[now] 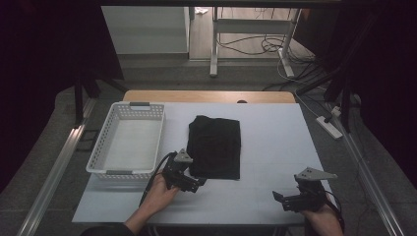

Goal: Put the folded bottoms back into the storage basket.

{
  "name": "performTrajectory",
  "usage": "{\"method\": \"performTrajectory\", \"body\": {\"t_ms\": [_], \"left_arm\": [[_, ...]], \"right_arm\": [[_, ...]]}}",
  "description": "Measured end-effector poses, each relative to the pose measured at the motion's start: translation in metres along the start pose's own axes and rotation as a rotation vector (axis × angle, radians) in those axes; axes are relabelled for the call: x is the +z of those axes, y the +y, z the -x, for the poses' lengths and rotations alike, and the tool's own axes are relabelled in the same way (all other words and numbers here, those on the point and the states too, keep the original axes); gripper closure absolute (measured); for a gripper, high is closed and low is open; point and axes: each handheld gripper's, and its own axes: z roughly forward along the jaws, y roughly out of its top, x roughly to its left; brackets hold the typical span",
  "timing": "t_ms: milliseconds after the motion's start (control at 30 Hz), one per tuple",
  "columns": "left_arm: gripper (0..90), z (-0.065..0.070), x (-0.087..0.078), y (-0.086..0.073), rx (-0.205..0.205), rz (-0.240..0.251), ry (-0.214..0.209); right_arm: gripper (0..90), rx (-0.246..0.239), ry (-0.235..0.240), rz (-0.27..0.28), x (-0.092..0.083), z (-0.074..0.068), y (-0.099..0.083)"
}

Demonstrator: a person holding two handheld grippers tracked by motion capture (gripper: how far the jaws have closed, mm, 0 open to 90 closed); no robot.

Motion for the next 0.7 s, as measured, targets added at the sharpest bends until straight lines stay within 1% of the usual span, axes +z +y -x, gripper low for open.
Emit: {"method": "performTrajectory", "body": {"t_ms": [367,567,700], "left_arm": [[0.4,-0.009,0.010,0.011,-0.011,0.010,0.016],[0.5,-0.015,0.016,0.018,-0.015,0.010,0.035],[0.5,-0.019,0.019,0.021,-0.027,0.010,0.046]], "right_arm": [[0.0,0.000,0.000,0.001,0.000,0.000,0.000],[0.0,0.000,0.002,0.002,0.000,0.000,0.000],[0.0,0.000,0.002,0.001,0.000,0.000,0.000]]}}
